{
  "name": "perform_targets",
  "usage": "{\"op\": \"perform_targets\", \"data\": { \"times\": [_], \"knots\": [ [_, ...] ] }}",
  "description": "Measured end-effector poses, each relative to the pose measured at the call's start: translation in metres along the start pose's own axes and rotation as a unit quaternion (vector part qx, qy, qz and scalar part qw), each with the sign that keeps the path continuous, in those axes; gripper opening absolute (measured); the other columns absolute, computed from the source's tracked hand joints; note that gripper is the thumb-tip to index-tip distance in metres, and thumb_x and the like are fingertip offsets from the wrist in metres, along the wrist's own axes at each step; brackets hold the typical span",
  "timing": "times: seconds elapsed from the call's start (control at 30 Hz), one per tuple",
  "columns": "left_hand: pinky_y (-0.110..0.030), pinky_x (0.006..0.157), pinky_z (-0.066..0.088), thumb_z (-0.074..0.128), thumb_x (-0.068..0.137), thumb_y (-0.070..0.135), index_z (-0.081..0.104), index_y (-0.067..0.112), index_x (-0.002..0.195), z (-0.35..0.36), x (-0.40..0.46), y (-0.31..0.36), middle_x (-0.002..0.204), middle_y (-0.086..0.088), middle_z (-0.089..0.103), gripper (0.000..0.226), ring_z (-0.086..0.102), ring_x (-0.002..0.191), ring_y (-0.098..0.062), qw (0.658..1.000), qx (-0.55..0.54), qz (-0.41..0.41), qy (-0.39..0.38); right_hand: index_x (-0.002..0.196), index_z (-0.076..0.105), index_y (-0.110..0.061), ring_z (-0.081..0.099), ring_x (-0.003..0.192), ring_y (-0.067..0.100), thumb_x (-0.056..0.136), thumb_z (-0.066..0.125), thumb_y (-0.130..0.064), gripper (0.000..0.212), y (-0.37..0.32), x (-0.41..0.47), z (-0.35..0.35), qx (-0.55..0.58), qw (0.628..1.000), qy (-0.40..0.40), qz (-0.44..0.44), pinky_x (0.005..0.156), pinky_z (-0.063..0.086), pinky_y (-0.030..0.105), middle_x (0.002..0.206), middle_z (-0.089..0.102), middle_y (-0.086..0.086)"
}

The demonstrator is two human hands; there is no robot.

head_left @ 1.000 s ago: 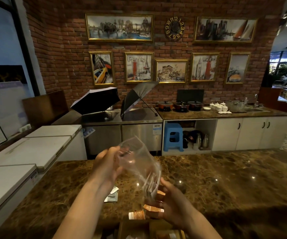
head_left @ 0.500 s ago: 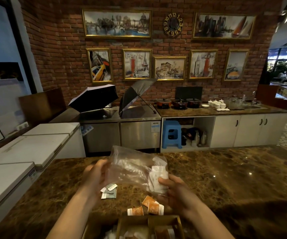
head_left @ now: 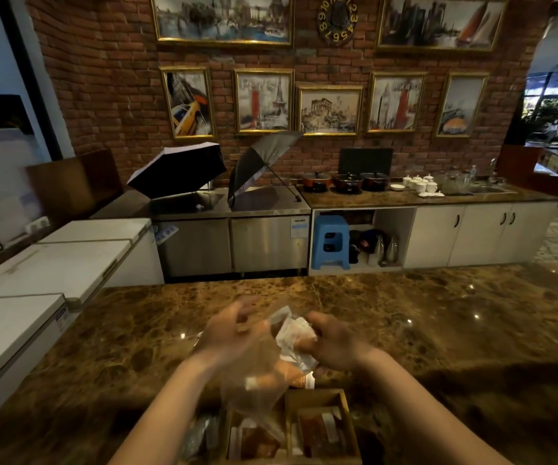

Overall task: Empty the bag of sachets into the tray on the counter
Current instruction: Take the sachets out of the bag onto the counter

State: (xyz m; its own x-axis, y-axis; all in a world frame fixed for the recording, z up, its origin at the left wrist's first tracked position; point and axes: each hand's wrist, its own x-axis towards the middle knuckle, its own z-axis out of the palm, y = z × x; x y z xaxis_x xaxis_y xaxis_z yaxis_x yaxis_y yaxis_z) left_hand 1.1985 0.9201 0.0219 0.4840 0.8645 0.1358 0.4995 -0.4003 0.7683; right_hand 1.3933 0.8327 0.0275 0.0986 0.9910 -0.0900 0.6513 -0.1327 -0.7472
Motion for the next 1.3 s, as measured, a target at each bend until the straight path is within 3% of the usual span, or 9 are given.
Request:
{"op": "perform_targets", "data": {
  "times": [0.1, 0.17, 0.3, 0.4, 0.53, 0.6, 0.73, 0.87, 1.3],
  "knots": [
    [-0.018, 0.085, 0.045, 0.07, 0.091, 0.03, 0.041, 0.039, 0.141, 0.012, -0.003, -0.005, 0.118, 0.015, 0.058, 0.058, 0.057, 0.111, -0.008, 0.998, 0.021, -0.008, -0.053, 0.118, 0.061, -0.011, 0.065, 0.086, 0.019, 0.094, 0.064, -0.015, 0.024, 0.0, -0.001, 0.005, -0.06, 0.997, -0.018, -0.04, 0.065, 0.05, 0.019, 0.103, 0.064, 0.001],
    [-0.02, 0.084, 0.049, 0.072, 0.09, 0.027, 0.046, 0.035, 0.139, 0.018, -0.002, -0.013, 0.109, 0.014, 0.06, 0.057, 0.06, 0.103, -0.009, 0.997, 0.048, -0.005, -0.056, 0.125, 0.061, -0.013, 0.057, 0.087, 0.009, 0.094, 0.065, -0.018, 0.031, 0.0, -0.001, 0.006, -0.116, 0.99, -0.017, -0.073, 0.063, 0.043, 0.01, 0.108, 0.059, -0.002],
    [-0.034, 0.087, 0.057, 0.075, 0.087, 0.022, 0.068, 0.023, 0.103, 0.02, -0.002, -0.024, 0.094, 0.016, 0.069, 0.017, 0.066, 0.09, -0.005, 0.998, 0.056, -0.002, -0.042, 0.128, 0.062, -0.018, 0.05, 0.078, -0.004, 0.095, 0.067, -0.019, 0.034, 0.004, 0.001, 0.008, -0.131, 0.986, -0.029, -0.099, 0.061, 0.041, 0.008, 0.1, 0.053, -0.016],
    [-0.041, 0.083, 0.058, 0.075, 0.087, 0.02, 0.071, 0.024, 0.089, 0.02, -0.002, -0.032, 0.092, 0.009, 0.073, 0.005, 0.068, 0.088, -0.009, 0.999, 0.038, 0.02, -0.032, 0.122, 0.068, -0.018, 0.059, 0.085, 0.001, 0.091, 0.072, -0.02, 0.031, 0.007, 0.003, 0.011, -0.101, 0.99, -0.012, -0.101, 0.062, 0.05, 0.014, 0.104, 0.061, -0.012],
    [-0.032, 0.081, 0.057, 0.075, 0.086, 0.018, 0.07, 0.024, 0.102, 0.018, -0.004, -0.035, 0.094, 0.009, 0.073, 0.018, 0.068, 0.089, -0.007, 0.998, 0.033, 0.031, -0.039, 0.119, 0.071, -0.017, 0.065, 0.098, 0.01, 0.09, 0.073, -0.023, 0.029, 0.011, 0.006, 0.012, -0.097, 0.988, 0.001, -0.121, 0.069, 0.052, 0.019, 0.112, 0.07, -0.001],
    [-0.035, 0.081, 0.058, 0.076, 0.085, 0.015, 0.071, 0.022, 0.102, 0.017, -0.004, -0.038, 0.091, 0.007, 0.074, 0.02, 0.069, 0.087, -0.009, 0.998, 0.029, 0.039, -0.049, 0.116, 0.071, -0.02, 0.064, 0.1, 0.012, 0.09, 0.072, -0.027, 0.026, 0.012, 0.008, 0.013, -0.107, 0.987, 0.005, -0.12, 0.077, 0.054, 0.023, 0.113, 0.069, -0.001],
    [-0.047, 0.079, 0.057, 0.075, 0.085, 0.017, 0.07, 0.017, 0.084, 0.016, -0.003, -0.042, 0.087, 0.0, 0.073, 0.005, 0.068, 0.084, -0.018, 0.996, 0.041, 0.056, -0.059, 0.107, 0.071, -0.024, 0.067, 0.097, 0.012, 0.092, 0.069, -0.033, 0.017, 0.011, 0.009, 0.013, -0.117, 0.985, -0.001, -0.125, 0.083, 0.059, 0.039, 0.107, 0.071, -0.003],
    [-0.049, 0.077, 0.055, 0.074, 0.086, 0.019, 0.069, 0.017, 0.084, 0.019, -0.004, -0.041, 0.082, -0.003, 0.069, 0.006, 0.065, 0.08, -0.022, 0.995, 0.053, 0.065, -0.059, 0.1, 0.069, -0.024, 0.069, 0.091, 0.015, 0.094, 0.066, -0.03, 0.009, 0.008, 0.01, 0.017, -0.147, 0.979, 0.006, -0.143, 0.08, 0.059, 0.045, 0.098, 0.074, 0.0],
    [-0.027, 0.069, 0.05, 0.066, 0.091, 0.019, 0.065, 0.021, 0.087, 0.012, -0.005, -0.031, 0.083, 0.004, 0.067, 0.005, 0.061, 0.074, -0.007, 0.995, 0.046, 0.077, -0.035, 0.093, 0.07, -0.02, 0.068, 0.083, 0.014, 0.091, 0.06, -0.027, 0.012, -0.002, 0.014, 0.018, -0.115, 0.977, 0.062, -0.169, 0.077, 0.058, 0.047, 0.087, 0.074, -0.002]
  ]
}}
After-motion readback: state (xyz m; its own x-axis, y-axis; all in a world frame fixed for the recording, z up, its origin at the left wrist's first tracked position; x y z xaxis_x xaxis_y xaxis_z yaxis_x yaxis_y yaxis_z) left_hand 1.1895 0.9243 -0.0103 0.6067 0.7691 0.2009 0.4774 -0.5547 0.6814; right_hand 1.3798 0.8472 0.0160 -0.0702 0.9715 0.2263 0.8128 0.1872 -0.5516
